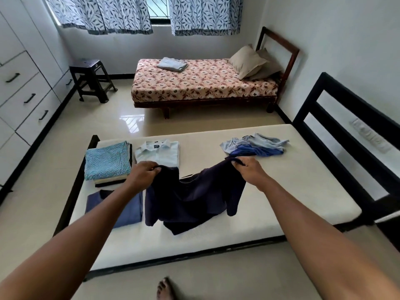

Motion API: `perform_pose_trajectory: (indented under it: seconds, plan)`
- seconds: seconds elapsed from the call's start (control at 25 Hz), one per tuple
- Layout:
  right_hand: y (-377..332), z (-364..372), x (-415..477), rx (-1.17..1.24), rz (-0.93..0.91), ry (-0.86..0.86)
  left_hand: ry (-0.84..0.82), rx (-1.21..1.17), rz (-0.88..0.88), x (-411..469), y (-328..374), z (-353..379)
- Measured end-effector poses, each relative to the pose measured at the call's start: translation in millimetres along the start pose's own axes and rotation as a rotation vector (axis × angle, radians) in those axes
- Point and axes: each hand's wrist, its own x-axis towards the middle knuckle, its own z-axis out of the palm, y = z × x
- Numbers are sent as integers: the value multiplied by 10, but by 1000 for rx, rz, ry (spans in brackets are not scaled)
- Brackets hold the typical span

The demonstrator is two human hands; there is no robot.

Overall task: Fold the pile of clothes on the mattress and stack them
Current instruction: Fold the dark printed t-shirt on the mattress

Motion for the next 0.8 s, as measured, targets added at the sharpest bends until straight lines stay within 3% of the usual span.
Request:
perform_pose_trajectory:
  seconds: [0.2, 0.36, 0.6, 0.8]
  plan:
    - [64, -206, -632, 162, -26, -114, -100, -529, -91, -786, 542, 312]
    - [102, -473, -931, 282, 20, -236, -142, -594, -68, -1038, 1070, 411]
    - [100, -921, -650, 189, 94, -260, -174, -361, -84, -611, 1198, 188]
    - [674, -1157, 305, -141, 106, -24, 92, 143, -39, 419, 567, 50]
